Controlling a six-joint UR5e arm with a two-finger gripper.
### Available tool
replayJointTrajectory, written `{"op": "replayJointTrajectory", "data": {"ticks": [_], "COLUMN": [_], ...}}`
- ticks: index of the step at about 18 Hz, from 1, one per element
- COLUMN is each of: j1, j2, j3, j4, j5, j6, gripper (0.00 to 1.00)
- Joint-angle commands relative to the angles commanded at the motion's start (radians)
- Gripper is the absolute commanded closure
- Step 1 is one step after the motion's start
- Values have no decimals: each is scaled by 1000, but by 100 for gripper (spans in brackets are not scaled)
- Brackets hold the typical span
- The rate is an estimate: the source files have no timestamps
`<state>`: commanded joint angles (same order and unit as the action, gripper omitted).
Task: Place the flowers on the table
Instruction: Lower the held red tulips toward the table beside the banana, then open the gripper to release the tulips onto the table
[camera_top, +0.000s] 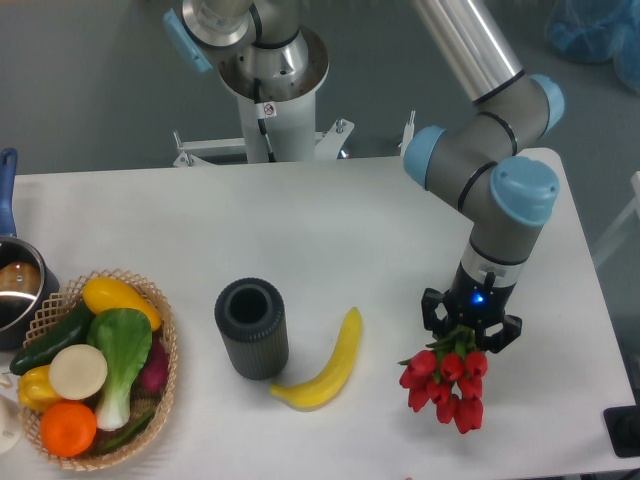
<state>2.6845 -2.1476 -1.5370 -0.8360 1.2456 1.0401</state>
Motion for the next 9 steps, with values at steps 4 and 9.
{"op": "replayJointTrajectory", "data": {"ticks": [4, 9], "j1": [-11, -12], "j2": [-14, -21], "j3": [0, 0], "j4": [5, 5], "j5": [0, 0], "j6": [2, 2], "gripper": [42, 42]}}
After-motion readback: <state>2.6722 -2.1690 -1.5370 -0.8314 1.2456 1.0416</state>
